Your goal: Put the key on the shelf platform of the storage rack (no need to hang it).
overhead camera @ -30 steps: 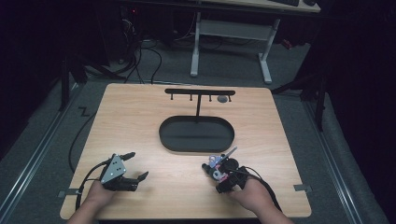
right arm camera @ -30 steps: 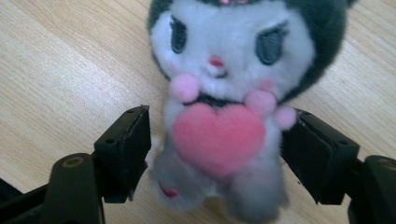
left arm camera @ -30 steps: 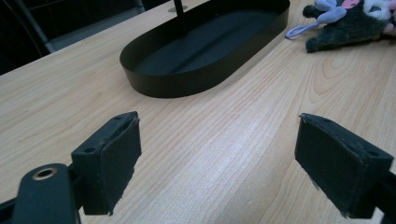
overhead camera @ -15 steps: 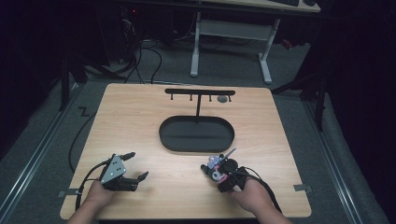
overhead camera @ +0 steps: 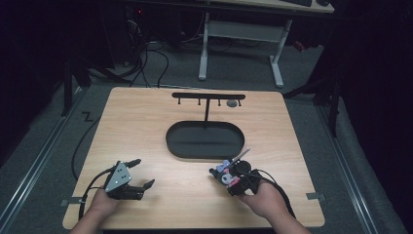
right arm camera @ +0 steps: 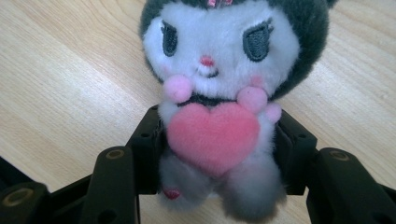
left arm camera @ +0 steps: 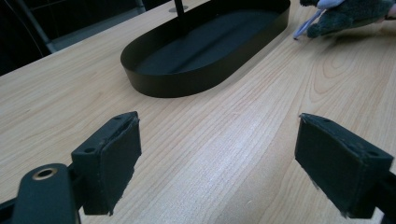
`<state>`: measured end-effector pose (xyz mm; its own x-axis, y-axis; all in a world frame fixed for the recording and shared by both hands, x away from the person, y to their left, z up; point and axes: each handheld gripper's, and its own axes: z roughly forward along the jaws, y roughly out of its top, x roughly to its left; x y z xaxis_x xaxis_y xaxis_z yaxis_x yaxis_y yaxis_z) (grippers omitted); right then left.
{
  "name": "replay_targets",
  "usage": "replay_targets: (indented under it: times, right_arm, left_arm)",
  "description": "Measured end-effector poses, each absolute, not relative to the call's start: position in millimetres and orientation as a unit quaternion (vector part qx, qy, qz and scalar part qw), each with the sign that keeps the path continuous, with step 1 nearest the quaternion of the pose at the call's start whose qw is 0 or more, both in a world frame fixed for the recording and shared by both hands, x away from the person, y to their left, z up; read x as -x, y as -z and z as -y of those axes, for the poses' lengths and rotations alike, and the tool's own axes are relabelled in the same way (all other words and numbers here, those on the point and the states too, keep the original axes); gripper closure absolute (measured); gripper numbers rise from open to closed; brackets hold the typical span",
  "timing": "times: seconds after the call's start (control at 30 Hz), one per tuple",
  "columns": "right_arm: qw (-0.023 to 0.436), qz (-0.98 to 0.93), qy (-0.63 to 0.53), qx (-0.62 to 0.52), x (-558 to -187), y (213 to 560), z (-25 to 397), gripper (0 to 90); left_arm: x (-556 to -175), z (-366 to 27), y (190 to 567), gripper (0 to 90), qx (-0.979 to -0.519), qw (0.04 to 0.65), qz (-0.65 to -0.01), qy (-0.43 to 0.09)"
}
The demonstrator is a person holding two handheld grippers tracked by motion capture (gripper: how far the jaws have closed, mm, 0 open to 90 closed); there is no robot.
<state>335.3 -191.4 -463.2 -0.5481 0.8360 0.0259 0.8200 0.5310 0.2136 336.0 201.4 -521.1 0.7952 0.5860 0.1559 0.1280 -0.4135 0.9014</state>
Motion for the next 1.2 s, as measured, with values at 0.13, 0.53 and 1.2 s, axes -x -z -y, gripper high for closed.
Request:
replay_targets:
  times: [0.13,0.53,1.2]
  right_arm:
    - [0.037,-0.874,-0.104,-0.473,-334.8,459.1,189.1,46.4]
    - [0.043,-0.871,-0.113,-0.476,-339.1,446.0,190.4,46.4]
    - [0.047,-0.869,-0.127,-0.477,-350.8,428.1,187.8,46.5]
  left_arm:
    - [-337.2,-202.0,521.0,15.4,-0.806,0.495,-0.227,-0.231]
    - [-337.1,-202.3,520.9,15.4,-0.807,0.496,-0.225,-0.23]
    - [-336.8,-201.9,520.9,15.4,-0.808,0.494,-0.222,-0.231]
